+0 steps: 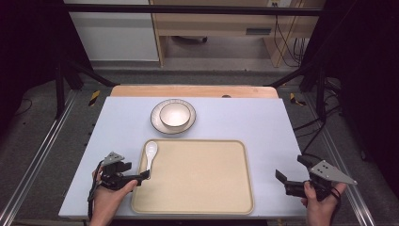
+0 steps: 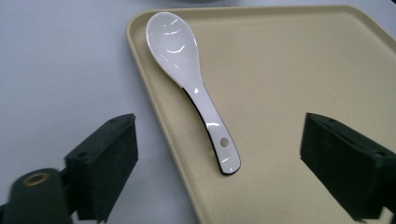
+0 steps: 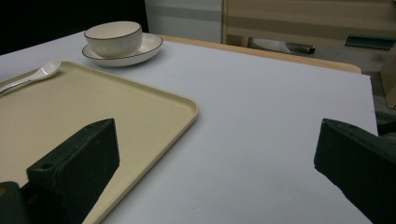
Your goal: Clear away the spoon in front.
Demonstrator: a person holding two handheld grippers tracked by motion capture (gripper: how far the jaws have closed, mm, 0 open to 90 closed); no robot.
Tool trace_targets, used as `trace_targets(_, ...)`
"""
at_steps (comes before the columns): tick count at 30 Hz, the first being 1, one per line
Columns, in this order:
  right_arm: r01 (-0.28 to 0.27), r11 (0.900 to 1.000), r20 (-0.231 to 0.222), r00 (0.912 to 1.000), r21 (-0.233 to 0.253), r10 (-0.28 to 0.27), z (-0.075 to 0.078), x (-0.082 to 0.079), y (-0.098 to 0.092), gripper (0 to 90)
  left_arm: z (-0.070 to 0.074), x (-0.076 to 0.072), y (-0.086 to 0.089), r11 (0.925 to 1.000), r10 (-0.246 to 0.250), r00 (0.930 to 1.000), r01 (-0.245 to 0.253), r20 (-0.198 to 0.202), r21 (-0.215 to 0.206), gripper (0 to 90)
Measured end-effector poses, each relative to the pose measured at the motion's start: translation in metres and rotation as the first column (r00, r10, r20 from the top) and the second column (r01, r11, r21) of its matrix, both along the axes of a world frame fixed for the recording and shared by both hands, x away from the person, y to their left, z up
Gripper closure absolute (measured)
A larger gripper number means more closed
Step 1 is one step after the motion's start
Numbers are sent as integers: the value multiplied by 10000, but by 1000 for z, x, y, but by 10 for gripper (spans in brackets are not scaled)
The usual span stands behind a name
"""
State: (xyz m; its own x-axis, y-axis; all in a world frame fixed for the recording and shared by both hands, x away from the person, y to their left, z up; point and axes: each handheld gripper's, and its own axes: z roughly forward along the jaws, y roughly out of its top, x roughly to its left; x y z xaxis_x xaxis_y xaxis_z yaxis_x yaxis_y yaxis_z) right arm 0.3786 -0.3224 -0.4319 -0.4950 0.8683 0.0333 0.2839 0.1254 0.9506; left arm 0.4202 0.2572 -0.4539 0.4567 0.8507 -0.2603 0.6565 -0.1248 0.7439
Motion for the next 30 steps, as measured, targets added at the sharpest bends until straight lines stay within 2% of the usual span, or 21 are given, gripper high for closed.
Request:
trace_targets(3,-14,10000,-3,10000,-17,14,0,0,0,5,2,-1,6,9998,-103,9999,106,137,-182,0)
trace_targets(10,12,10000,-22,10000,-22,-12,-1,0,-1,5,7,-5,18,9990,-136,9971,168,748,-412,0)
trace_targets(15,17,10000,-65,10000,-6,-17,-1,0,-1,5,10,-6,25,9998,-81,9951,97,984,-156,0)
trace_targets(24,-25,10000,-77,10000,-36,25,-2,1,0,5,16,-9,45,9977,330,9900,-245,1370,-634,0)
trace_targets(30,-41,10000,-136,9999,-73,40,-3,1,1,5,19,-10,51,9984,319,9881,-245,1504,-505,0)
